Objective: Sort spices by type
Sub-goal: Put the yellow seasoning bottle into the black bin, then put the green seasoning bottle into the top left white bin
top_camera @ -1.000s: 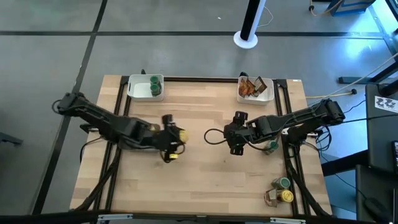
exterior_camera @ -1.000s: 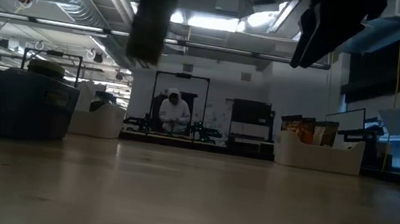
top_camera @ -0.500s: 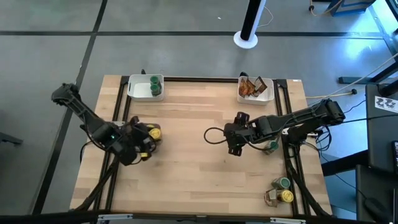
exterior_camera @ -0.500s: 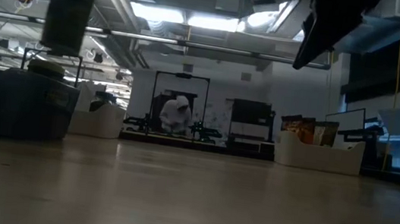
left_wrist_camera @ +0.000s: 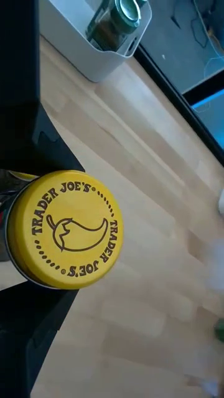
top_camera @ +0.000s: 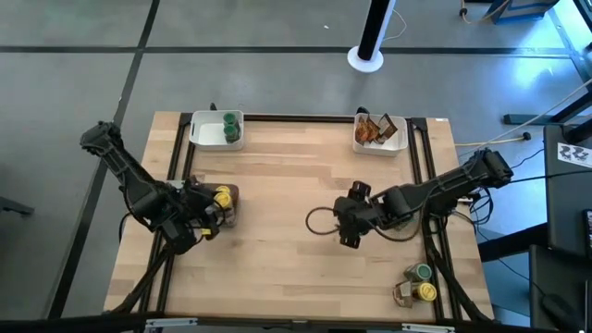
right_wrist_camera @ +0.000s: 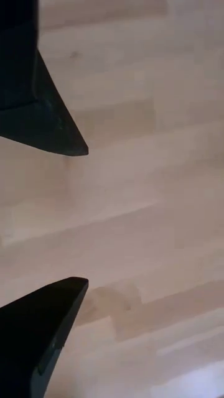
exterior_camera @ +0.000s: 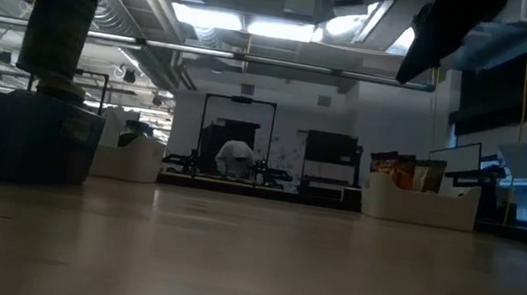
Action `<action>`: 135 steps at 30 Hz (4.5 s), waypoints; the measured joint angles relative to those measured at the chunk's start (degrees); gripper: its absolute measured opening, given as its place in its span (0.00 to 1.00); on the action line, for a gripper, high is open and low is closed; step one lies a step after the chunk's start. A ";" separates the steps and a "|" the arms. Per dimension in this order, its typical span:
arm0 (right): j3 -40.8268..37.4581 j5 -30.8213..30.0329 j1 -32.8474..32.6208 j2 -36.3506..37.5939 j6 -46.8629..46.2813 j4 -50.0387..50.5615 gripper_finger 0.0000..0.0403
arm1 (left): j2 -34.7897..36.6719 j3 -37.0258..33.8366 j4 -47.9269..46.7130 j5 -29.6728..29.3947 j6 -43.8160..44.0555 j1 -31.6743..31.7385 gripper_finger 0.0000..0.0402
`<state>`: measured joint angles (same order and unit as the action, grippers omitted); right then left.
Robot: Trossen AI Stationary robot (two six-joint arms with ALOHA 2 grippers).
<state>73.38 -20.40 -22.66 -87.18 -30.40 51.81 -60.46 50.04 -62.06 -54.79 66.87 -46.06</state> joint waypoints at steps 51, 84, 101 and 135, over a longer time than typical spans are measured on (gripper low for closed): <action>0.00 -4.68 -5.44 -0.09 0.69 -4.15 0.83 | -8.55 -17.05 13.50 -2.39 17.78 -4.13 0.59; 0.95 -3.20 -5.44 -0.09 -0.68 -1.60 0.83 | 0.60 -8.83 40.10 -4.48 -35.83 5.72 0.69; 9.13 -1.61 -5.51 0.33 -22.11 38.42 0.83 | -12.66 -8.87 65.90 17.42 -58.62 14.67 0.69; -19.22 19.56 -7.32 17.49 -56.45 29.34 0.83 | -12.62 -8.90 67.21 21.67 -59.80 19.97 0.69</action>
<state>54.16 -0.84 -29.98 -69.69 -86.85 81.15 -73.08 41.15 5.15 -33.12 7.07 -26.09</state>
